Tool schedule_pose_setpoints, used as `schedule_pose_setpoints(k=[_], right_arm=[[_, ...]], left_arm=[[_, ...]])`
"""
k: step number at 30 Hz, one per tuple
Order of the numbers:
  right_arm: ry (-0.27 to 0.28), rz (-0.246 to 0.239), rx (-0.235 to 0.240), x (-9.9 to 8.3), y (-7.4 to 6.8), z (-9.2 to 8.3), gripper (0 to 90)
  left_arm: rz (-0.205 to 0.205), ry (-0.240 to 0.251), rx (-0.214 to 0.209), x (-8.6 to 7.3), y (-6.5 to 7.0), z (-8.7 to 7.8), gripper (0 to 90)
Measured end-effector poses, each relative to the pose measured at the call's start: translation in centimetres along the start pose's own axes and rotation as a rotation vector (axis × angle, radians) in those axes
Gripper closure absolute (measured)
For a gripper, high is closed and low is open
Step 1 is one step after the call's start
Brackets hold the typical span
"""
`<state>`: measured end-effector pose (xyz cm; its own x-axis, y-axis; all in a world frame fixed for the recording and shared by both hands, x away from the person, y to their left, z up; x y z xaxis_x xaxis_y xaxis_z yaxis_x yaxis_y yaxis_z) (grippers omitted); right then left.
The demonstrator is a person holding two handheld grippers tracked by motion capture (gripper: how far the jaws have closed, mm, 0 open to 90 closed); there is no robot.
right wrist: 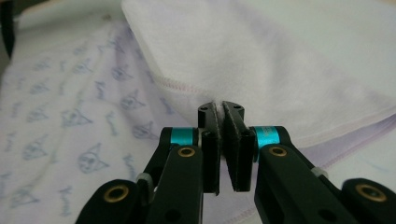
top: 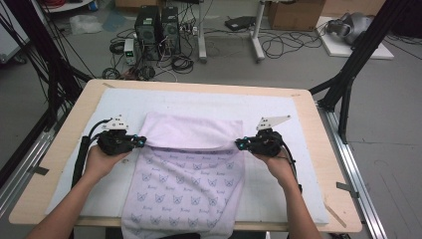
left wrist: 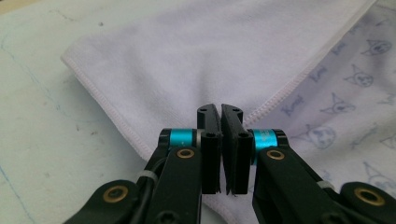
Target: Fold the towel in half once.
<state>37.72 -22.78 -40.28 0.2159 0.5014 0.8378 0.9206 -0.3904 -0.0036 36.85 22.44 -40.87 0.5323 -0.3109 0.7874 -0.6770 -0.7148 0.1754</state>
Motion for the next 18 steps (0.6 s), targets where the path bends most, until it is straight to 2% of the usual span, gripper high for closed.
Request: schedule_pose_setpoints(k=[1, 4, 9, 18], right_arm=[[0.005, -0.007, 0.001, 0.3, -0.4, -0.4, 85.8], [-0.010, -0.044, 0.028, 0.5, -1.8, -1.1, 85.7], [-0.017, -0.075, 0.054, 0.2, -4.0, -2.0, 85.7], [-0.038, -0.088, 0.109, -2.2, -8.5, -3.6, 85.7]], left_arm=[[-0.001, 0.006, -0.003, 0.1, 0.3, -0.3, 85.9], [0.038, 0.000, 0.008, -0.3, 1.5, -1.3, 85.8], [0.086, -0.021, -0.002, -2.3, 3.7, -2.6, 85.8], [0.098, -0.032, -0.030, -6.4, 7.0, -5.9, 85.8]])
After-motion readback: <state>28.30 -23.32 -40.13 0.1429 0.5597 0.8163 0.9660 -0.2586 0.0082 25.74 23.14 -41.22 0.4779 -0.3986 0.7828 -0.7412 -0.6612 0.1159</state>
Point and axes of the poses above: each handheld gripper's, and its own axes: z roughly forward along the jaws, x roughly out of its top, y roughly to its right, the point moved 2 cm from there along z, roughly forward along the jaws, and after that the axes turned 10 degrees about -z, right-handed, at the moved point
